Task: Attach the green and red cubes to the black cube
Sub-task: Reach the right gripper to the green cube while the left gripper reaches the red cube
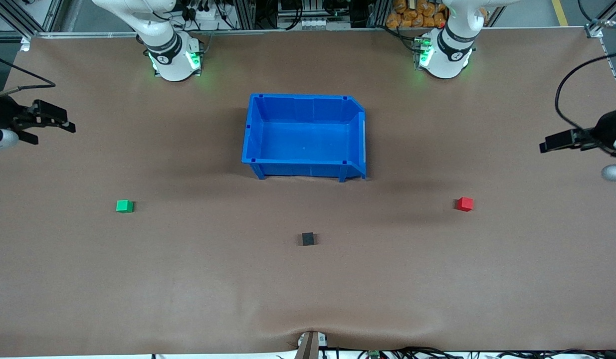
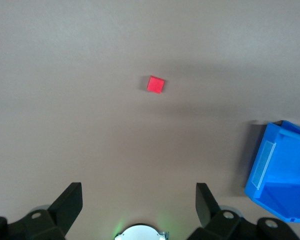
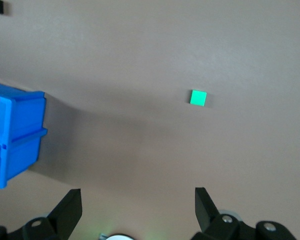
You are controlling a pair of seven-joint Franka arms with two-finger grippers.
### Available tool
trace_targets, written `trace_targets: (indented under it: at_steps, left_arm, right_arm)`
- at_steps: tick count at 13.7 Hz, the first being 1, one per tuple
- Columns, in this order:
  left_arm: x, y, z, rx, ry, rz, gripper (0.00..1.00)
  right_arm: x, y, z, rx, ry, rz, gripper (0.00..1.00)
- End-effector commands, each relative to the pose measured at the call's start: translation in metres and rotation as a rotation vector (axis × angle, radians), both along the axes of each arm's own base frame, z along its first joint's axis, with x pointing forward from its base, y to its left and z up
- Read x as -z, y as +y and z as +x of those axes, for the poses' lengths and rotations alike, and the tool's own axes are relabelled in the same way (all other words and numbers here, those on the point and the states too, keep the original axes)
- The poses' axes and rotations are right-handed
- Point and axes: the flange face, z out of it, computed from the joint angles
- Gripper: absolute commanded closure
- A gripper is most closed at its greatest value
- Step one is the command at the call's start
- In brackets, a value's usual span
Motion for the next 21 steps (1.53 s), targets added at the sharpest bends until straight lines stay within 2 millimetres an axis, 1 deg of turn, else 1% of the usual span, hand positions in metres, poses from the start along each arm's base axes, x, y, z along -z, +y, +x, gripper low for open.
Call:
trace_targets:
  at_steps: [1,2,3,4,5,6,7,8,9,10,12,13,15,17,19,21]
  left_arm:
    - [0.026,0.002,0.011,0.008,0.038,-0.012,0.00]
    - [0.050,0.003,0.018,0.015,0.076,-0.019,0.00]
    - [0.069,0.016,0.023,-0.004,0.105,-0.024,0.00]
    - [0.077,0.020,0.027,-0.009,0.104,-0.022,0.00]
    - [0.077,0.019,0.032,-0.005,0.070,-0.010,0.00]
    - [0.085,0.015,0.038,0.006,0.051,0.007,0.00]
    - [0.104,0.010,0.043,0.024,0.078,0.029,0.00]
    - [0.127,0.010,0.047,0.031,0.108,0.038,0.00]
    - [0.146,0.003,0.052,0.045,0.122,0.041,0.00]
    - [0.155,-0.005,0.057,0.062,0.110,0.051,0.00]
    - [0.177,-0.030,0.062,0.112,0.107,0.077,0.00]
    - [0.189,-0.037,0.060,0.130,0.109,0.087,0.00]
    - [0.207,-0.039,0.059,0.162,0.070,0.129,0.00]
    - [0.239,-0.042,0.052,0.180,0.038,0.126,0.00]
    - [0.270,-0.043,0.045,0.188,-0.002,0.119,0.00]
    - [0.282,-0.046,0.044,0.194,-0.016,0.115,0.00]
  right_arm:
    - [0.029,-0.020,-0.003,-0.116,-0.057,0.059,0.00]
    - [0.041,-0.028,0.001,-0.174,-0.073,0.068,0.00]
    - [0.054,-0.037,0.006,-0.224,-0.074,0.083,0.00]
    - [0.069,-0.048,0.011,-0.260,-0.080,0.115,0.00]
    - [0.086,-0.058,0.017,-0.298,-0.098,0.152,0.00]
    - [0.107,-0.067,0.024,-0.344,-0.104,0.179,0.00]
    - [0.125,-0.073,0.029,-0.377,-0.115,0.202,0.00]
    - [0.140,-0.075,0.033,-0.393,-0.123,0.232,0.00]
    - [0.156,-0.075,0.038,-0.389,-0.118,0.251,0.00]
    - [0.169,-0.075,0.044,-0.381,-0.126,0.241,0.00]
    - [0.196,-0.079,0.054,-0.334,-0.127,0.218,0.00]
    - [0.209,-0.083,0.058,-0.279,-0.117,0.205,0.00]
    - [0.227,-0.081,0.061,-0.169,-0.075,0.185,0.00]
    - [0.238,-0.078,0.061,-0.024,-0.005,0.133,0.00]
    - [0.242,-0.062,0.065,0.115,0.047,0.028,0.00]
    - [0.253,-0.051,0.070,0.219,0.075,-0.078,0.00]
